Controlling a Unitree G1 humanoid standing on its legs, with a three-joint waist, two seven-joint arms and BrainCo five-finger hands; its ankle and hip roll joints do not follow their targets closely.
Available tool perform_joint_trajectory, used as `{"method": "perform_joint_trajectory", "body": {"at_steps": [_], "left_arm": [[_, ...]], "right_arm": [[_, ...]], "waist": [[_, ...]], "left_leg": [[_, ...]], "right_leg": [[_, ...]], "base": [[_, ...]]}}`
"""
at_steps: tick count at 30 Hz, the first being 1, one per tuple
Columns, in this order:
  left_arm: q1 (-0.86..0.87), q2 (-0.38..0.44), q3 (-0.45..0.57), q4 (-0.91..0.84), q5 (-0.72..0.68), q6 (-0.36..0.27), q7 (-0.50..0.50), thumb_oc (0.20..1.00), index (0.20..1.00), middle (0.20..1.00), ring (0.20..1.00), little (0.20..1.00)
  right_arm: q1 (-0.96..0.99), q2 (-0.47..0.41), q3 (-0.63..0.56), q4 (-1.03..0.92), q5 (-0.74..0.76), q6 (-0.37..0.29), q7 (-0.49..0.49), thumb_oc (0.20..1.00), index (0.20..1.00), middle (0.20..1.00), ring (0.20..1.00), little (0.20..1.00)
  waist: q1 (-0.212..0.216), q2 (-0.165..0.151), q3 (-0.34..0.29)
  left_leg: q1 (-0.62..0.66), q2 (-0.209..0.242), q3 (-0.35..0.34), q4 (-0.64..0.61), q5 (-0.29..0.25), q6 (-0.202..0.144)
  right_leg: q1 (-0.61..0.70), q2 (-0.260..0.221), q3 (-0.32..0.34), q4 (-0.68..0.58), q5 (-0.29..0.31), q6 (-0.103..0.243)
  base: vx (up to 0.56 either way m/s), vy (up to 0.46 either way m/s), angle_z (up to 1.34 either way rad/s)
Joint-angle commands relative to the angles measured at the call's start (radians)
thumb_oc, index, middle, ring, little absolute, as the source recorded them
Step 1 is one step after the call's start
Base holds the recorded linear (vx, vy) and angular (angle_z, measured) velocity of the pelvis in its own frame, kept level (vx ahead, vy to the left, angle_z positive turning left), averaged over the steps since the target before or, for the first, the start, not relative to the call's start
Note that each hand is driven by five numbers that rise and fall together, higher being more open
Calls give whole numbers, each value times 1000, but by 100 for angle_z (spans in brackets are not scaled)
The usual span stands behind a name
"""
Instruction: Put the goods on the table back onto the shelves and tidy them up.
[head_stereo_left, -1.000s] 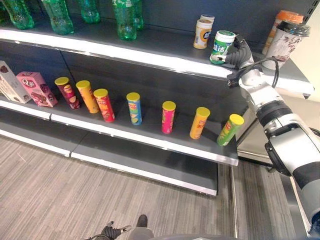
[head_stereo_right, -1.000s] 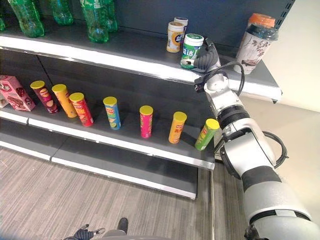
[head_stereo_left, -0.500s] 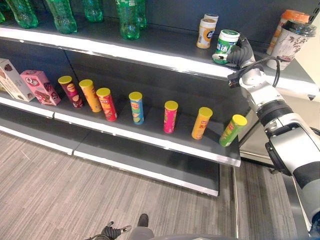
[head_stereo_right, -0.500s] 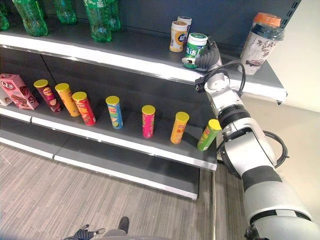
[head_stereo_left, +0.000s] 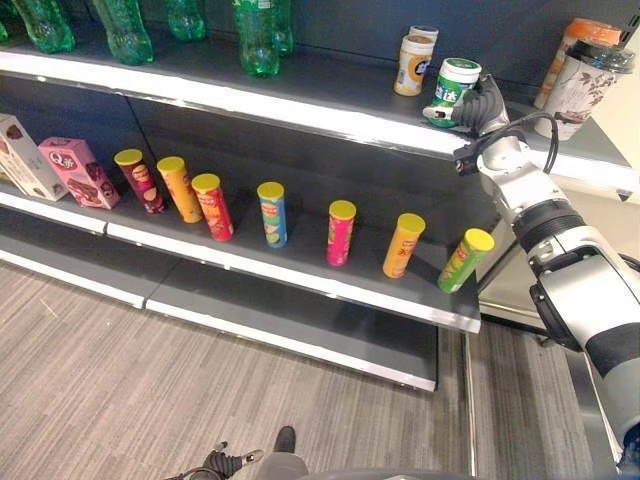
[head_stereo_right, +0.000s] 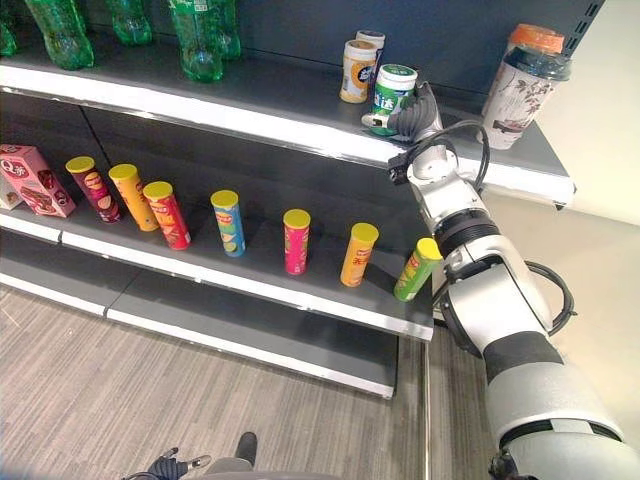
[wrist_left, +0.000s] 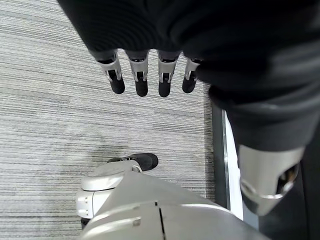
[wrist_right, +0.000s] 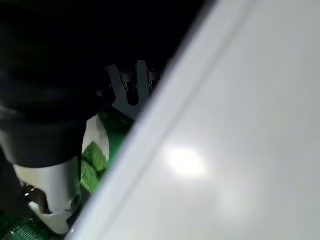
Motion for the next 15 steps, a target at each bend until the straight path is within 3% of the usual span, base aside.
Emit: {"method": "perform_joint_trajectory", "body": {"at_steps": [1, 15], "left_arm": [[-83, 37, -28, 23, -33, -14, 7, 1000, 1000, 1000, 1000, 1000], [-87, 39, -28, 22, -38, -17, 10, 1000, 1000, 1000, 1000, 1000]], "right_arm": [[-54, 18, 37, 5, -10, -10, -8, 1000, 1000, 1000, 1000, 1000], [-59, 42, 58, -32, -23, -22, -3, 1000, 1000, 1000, 1000, 1000]], "waist": [[53, -18, 46], [61, -34, 52]], "left_leg": [[108, -21, 86, 42, -178, -18], [102, -24, 91, 49, -182, -15]], "right_leg": [[-130, -52, -19, 80, 12, 85], [-143, -56, -10, 82, 20, 89]], "base": [[0, 0, 0], [0, 0, 0]]}}
